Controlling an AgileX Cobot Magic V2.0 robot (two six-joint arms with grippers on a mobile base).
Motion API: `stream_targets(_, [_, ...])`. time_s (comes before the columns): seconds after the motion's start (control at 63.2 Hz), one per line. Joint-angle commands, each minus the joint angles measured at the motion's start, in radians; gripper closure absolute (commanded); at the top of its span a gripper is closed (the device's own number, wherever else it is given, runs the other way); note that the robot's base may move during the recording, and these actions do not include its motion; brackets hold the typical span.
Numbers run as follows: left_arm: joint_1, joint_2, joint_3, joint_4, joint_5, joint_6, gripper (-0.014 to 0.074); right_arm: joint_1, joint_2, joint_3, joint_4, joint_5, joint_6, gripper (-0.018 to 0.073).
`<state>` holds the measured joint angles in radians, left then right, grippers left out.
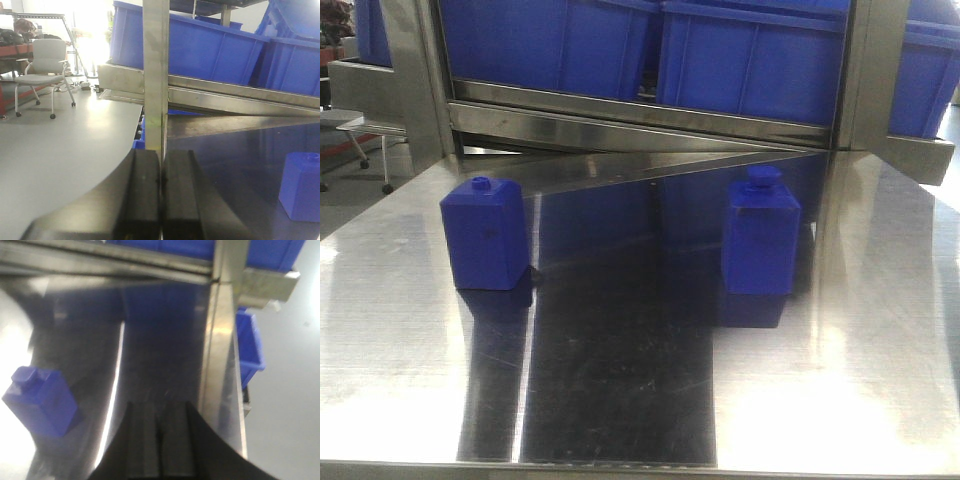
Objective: Pick and sort blue part to right shelf
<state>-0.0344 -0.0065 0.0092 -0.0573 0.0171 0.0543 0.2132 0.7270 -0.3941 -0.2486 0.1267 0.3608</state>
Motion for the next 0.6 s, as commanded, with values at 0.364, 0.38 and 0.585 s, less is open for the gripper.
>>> stream_targets(0.364, [0.000,-0.021,0.021,-0.010,-0.087,-0.009,0.0473,0.151,0.366,-0.303,-0.023,0.213,0.156,-0.0041])
stream_targets(0.38, [0.000,-0.021,0.021,-0.010,-0.087,-0.009,0.0473,0.153,0.375,-0.318,-0.023,0.231,0.173,-0.0052])
stream_targets(0.585, [0.000,-0.021,0.021,-0.010,-0.087,-0.009,0.0473,0.206,0.506,-0.548,0.024,0.553,0.249,-0.0064])
